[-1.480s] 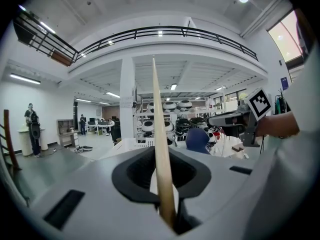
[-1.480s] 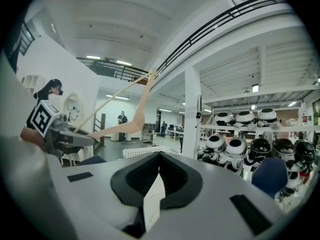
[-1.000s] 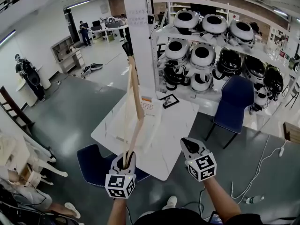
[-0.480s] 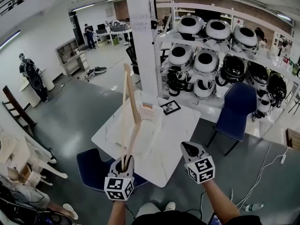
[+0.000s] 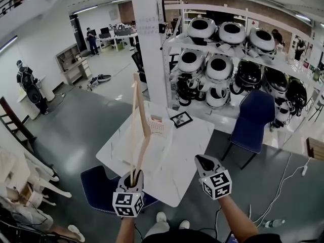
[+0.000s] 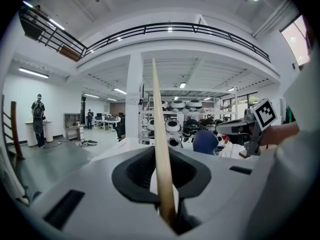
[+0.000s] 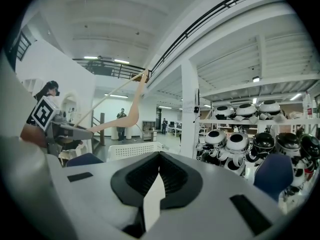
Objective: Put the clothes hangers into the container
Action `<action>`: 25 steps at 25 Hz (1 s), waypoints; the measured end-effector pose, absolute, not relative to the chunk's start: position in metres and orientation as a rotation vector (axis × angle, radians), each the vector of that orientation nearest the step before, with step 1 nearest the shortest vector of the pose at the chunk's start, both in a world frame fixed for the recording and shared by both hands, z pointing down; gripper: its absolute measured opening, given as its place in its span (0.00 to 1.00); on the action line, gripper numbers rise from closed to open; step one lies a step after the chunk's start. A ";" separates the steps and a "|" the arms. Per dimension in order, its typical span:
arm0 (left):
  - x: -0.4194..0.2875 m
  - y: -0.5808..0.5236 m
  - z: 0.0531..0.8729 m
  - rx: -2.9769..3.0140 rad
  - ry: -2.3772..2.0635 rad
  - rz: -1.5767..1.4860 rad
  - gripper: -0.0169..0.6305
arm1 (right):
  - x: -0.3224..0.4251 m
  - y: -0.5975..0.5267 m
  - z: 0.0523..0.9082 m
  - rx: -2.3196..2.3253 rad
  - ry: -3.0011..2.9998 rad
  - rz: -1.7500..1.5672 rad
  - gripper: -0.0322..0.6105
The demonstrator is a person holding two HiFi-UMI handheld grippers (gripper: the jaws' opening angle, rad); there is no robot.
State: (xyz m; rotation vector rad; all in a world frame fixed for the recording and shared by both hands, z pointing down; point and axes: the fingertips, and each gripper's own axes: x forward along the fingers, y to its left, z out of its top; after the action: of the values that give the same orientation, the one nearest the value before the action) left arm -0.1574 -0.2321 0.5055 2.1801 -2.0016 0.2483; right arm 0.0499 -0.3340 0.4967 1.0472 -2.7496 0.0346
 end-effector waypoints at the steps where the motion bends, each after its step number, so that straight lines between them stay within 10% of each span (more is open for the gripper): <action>1: -0.159 -0.234 0.507 2.179 -1.998 0.254 0.11 | 0.048 -0.335 0.497 1.050 -2.749 0.037 0.08; 25: -0.185 -0.310 0.585 2.110 -1.716 0.539 0.11 | 0.025 -0.376 0.498 1.207 -2.672 0.051 0.08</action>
State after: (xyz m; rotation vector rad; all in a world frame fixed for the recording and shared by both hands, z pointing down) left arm -0.1847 -0.3104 0.5847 2.1098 -1.7158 0.5394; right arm 0.0255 -0.3759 0.4976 1.2067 -2.6717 0.0508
